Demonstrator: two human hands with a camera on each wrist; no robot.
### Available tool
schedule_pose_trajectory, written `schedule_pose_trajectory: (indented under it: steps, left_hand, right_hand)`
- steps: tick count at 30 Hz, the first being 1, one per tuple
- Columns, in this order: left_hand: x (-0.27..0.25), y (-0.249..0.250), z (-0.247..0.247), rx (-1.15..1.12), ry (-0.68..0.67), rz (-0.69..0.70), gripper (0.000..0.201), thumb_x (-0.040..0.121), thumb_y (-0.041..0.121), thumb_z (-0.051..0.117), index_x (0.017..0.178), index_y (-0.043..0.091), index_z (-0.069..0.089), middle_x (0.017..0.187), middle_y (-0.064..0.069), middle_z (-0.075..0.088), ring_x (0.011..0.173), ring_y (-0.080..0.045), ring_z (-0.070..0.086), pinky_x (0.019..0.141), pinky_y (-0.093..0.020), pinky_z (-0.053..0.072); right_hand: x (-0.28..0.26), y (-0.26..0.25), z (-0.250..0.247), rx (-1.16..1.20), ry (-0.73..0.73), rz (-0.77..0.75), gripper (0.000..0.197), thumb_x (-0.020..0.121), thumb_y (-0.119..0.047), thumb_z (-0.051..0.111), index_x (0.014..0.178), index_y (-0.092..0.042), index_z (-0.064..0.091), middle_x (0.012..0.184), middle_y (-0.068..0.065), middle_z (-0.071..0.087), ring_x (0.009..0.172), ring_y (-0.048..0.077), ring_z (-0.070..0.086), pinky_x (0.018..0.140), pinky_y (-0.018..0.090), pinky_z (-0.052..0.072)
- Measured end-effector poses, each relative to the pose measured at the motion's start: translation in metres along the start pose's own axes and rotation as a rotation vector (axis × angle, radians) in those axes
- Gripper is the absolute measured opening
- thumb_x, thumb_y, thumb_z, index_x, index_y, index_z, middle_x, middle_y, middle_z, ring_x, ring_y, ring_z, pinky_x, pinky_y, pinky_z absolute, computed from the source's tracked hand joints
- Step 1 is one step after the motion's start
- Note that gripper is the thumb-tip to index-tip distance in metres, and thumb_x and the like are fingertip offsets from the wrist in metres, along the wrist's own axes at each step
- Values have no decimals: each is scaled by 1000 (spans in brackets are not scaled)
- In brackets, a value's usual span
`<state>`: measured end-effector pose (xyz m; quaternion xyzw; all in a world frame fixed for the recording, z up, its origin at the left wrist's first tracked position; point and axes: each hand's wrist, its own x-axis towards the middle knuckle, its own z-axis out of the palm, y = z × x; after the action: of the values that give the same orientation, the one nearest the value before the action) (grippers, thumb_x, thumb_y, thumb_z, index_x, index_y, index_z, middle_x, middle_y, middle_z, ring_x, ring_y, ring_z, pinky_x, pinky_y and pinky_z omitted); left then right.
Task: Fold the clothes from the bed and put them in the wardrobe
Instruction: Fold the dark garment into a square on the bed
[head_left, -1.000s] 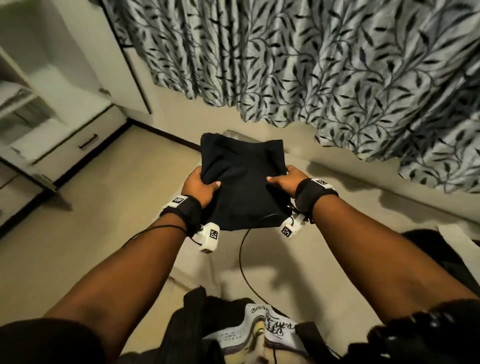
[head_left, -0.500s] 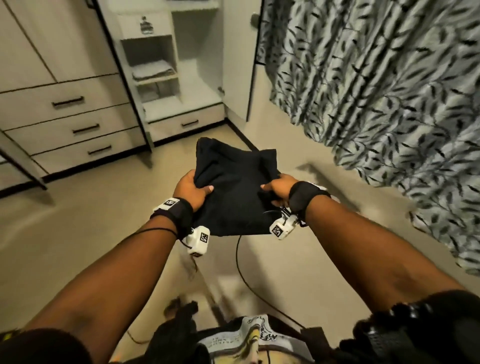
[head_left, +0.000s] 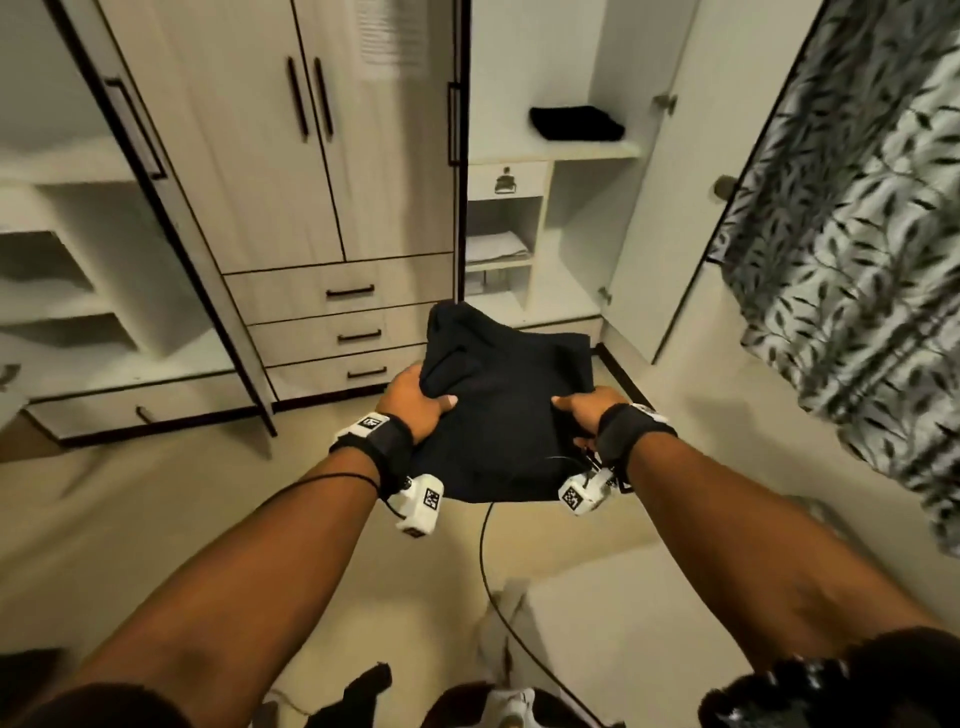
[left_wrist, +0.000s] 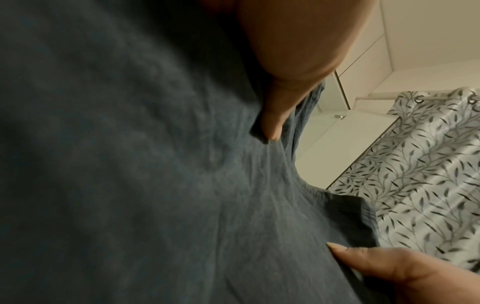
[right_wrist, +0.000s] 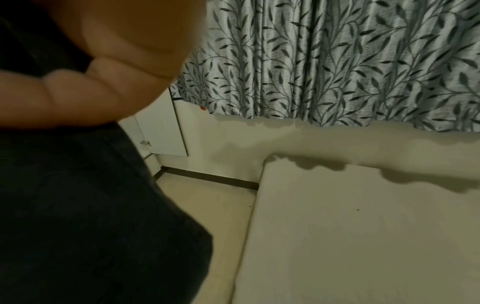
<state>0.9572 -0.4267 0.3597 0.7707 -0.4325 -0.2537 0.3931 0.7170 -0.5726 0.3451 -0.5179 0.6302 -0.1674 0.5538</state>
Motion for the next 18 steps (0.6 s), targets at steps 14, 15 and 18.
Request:
schedule_pose_trajectory:
  steps: [14, 15, 18]
  left_hand:
    - [188, 13, -6, -201, -56, -45, 53, 81, 42, 81, 126, 26, 59, 119, 3, 68, 106, -23, 64, 97, -43, 52]
    - [205, 18, -4, -211, -64, -41, 52, 82, 40, 80, 126, 25, 58, 119, 3, 67, 106, -22, 64, 96, -41, 52]
    - [244, 30, 8, -232, -101, -42, 47, 87, 28, 78, 128, 22, 56, 117, 4, 64, 105, -21, 61, 92, -35, 47]
  right_hand:
    - [152, -139, 21, -70, 90, -114, 24, 87, -32, 74, 106, -22, 62, 105, 7, 66, 89, 28, 62, 71, 39, 58]
    - [164, -150, 16, -61, 104, -120, 21, 89, -31, 74, 103, -23, 61, 104, 6, 65, 88, 27, 61, 69, 38, 56]
    - [191, -176, 1, -80, 140, -134, 23, 89, -32, 74, 106, -22, 61, 99, 3, 65, 87, 26, 61, 73, 39, 57]
